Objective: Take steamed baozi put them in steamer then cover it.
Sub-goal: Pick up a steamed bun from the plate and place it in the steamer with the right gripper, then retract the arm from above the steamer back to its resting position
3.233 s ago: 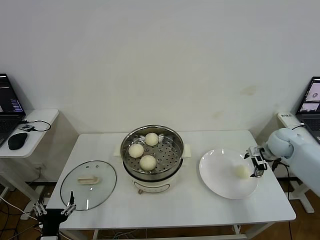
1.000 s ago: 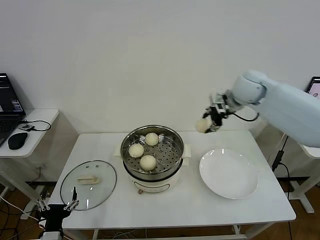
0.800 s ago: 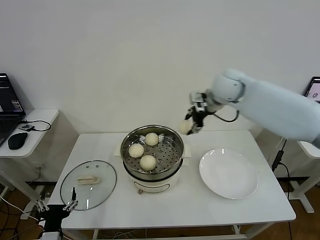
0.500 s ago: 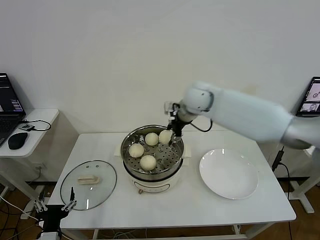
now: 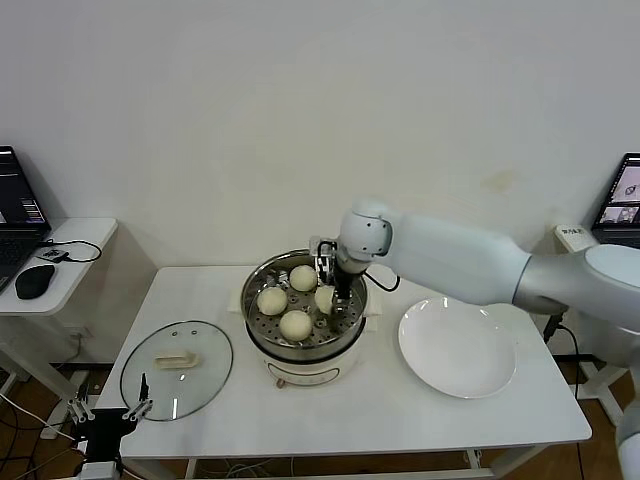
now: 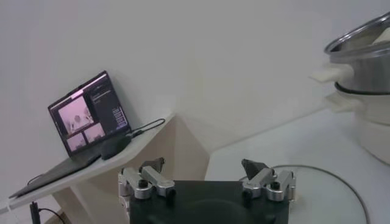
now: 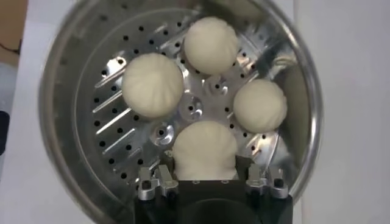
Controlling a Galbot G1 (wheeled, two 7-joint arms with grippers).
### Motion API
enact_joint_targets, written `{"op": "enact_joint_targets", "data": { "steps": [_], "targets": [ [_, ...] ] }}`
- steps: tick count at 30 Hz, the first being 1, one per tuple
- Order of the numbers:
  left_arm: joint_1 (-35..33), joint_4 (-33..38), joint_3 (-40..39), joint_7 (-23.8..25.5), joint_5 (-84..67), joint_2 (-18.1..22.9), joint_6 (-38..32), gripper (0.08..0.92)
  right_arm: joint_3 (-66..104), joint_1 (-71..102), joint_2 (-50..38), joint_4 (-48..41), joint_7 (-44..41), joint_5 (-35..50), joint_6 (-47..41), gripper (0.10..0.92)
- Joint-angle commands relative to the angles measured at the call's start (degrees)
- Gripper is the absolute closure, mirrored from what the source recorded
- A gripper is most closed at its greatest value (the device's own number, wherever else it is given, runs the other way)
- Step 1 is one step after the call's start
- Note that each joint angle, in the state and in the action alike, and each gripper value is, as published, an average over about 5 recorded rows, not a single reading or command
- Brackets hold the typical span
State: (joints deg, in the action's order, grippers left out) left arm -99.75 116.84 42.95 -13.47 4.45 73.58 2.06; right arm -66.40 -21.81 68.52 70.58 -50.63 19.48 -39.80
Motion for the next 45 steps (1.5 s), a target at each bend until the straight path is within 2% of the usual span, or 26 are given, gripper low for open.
{"op": "enact_joint_targets", "data": {
  "steps": [1, 8, 16, 23, 28, 35, 40, 45],
  "targets": [
    [0.0, 0.2, 0.1, 0.1, 0.0, -0.1, 0.1, 0.177, 0.8, 2.5, 1.8, -2.0, 1.0, -2.6, -1.5, 0.406],
    [-0.1, 0.2, 0.2, 0.0, 0.1, -0.1, 0.1, 0.177, 2.0, 2.1, -0.2, -0.1, 1.1, -2.6, -1.7, 0.386],
    [-0.2, 0.3, 0.2, 0.1, 0.1, -0.1, 0.1, 0.177, 4.9, 0.8, -6.7, 6.7, 3.4, 0.4, -1.8, 0.215],
    [-0.3, 0.4, -0.1, 0.0, -0.2, 0.2, -0.4, 0.177, 16.1, 8.2, -16.5, 15.6, 20.3, 11.7, 1.6, 0.203],
    [-0.3, 0.3, -0.7, 0.2, -0.3, 0.3, -0.9, 0.177, 28.8, 23.6, -23.1, 22.2, 32.2, 13.7, 11.4, 0.203],
    [-0.2, 0.0, -1.3, 0.4, -0.1, 0.8, -1.4, 0.177, 52.3, 51.2, -26.3, 28.2, 41.2, 4.7, 26.6, 0.202],
    [0.0, -0.4, -1.7, 0.4, 0.2, 1.1, -2.2, 0.177, 70.8, 71.0, -21.6, 29.0, 42.8, -6.4, 38.6, 0.203],
    [0.7, -1.9, -2.6, -0.4, 2.5, 1.3, -3.3, 0.177, 87.6, 85.5, -13.3, 29.9, 42.8, -10.8, 48.1, 0.203]
  ]
}}
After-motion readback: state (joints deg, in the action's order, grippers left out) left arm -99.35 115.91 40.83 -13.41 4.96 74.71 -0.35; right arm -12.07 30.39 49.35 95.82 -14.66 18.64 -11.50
